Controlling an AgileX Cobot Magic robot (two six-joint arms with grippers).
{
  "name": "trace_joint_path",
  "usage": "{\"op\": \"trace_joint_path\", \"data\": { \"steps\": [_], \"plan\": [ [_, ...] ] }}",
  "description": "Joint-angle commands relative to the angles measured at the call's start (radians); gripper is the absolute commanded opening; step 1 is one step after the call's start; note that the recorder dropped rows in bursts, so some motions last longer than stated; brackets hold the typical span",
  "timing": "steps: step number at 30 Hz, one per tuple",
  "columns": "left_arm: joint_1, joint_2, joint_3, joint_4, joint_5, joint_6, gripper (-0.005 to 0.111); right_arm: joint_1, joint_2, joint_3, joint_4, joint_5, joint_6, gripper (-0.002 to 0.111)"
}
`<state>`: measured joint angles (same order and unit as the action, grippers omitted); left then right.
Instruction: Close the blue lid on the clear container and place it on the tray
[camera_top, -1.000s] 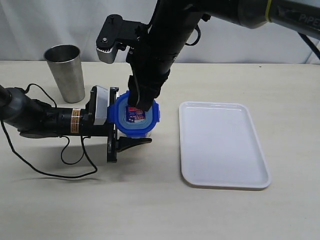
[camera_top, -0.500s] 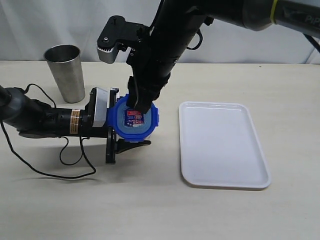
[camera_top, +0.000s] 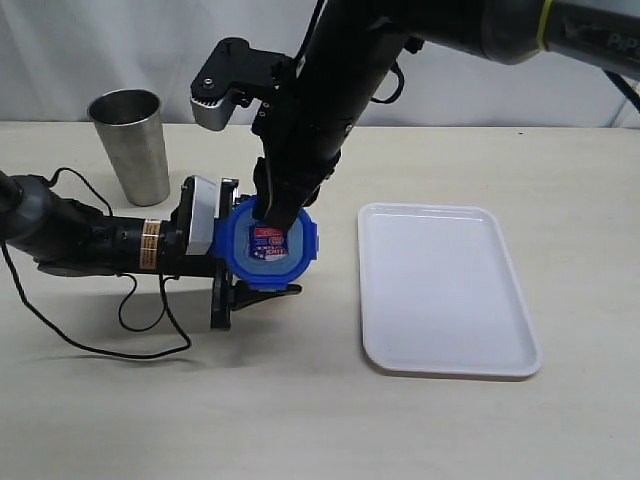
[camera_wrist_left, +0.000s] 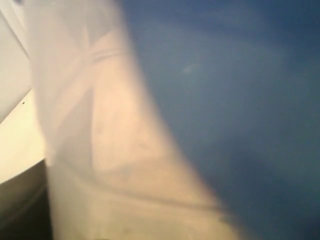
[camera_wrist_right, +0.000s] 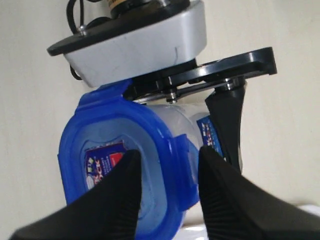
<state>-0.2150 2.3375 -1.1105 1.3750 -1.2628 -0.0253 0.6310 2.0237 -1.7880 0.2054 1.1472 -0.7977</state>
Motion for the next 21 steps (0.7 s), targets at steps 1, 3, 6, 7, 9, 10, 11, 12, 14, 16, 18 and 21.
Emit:
{"op": "trace_joint_path", "data": {
  "steps": [1, 3, 6, 7, 9, 10, 11, 12, 14, 16, 18, 21],
  "plan": [
    [-0.004, 0.006, 0.009, -0.054, 0.042, -0.142, 0.0, 0.0, 0.05, -0.017, -0.189, 0.074, 0.092, 0.03],
    [-0.002, 0.006, 0.009, -0.056, 0.042, -0.153, 0.0, 0.0, 0.043, -0.041, -0.215, 0.047, 0.144, 0.03],
    [0.009, 0.006, 0.009, -0.07, 0.042, -0.188, 0.0, 0.0, 0.028, -0.072, -0.228, 0.006, 0.182, 0.03],
    [0.01, 0.006, 0.009, -0.078, 0.042, -0.206, 0.0, 0.0, 0.021, -0.081, -0.228, -0.009, 0.197, 0.03],
    [0.016, 0.006, 0.009, -0.093, 0.042, -0.234, 0.0, 0.0, 0.009, -0.092, -0.228, -0.041, 0.233, 0.03],
    [0.017, 0.006, 0.009, -0.101, 0.042, -0.244, 0.0, 0.0, 0.002, -0.099, -0.228, -0.061, 0.259, 0.03],
    [0.017, 0.006, 0.009, -0.11, 0.042, -0.262, 0.0, 0.0, -0.008, -0.104, -0.228, -0.08, 0.29, 0.03],
    [0.019, 0.006, 0.009, -0.122, 0.042, -0.279, 0.0, 0.0, -0.015, -0.106, -0.233, -0.099, 0.328, 0.03],
    [0.02, 0.006, 0.009, -0.133, 0.042, -0.31, 0.0, 0.0, -0.031, -0.107, -0.256, -0.141, 0.426, 0.03],
    [0.022, 0.006, 0.009, -0.133, 0.042, -0.312, 0.0, 0.0, -0.044, -0.107, -0.25, -0.167, 0.531, 0.03],
    [0.022, 0.006, 0.009, -0.133, 0.042, -0.314, 0.0, 0.0, -0.047, -0.107, -0.226, -0.172, 0.631, 0.03],
    [0.022, 0.006, 0.009, -0.133, 0.042, -0.319, 0.0, 0.0, -0.047, -0.1, -0.121, -0.151, 0.641, 0.03]
  ]
}}
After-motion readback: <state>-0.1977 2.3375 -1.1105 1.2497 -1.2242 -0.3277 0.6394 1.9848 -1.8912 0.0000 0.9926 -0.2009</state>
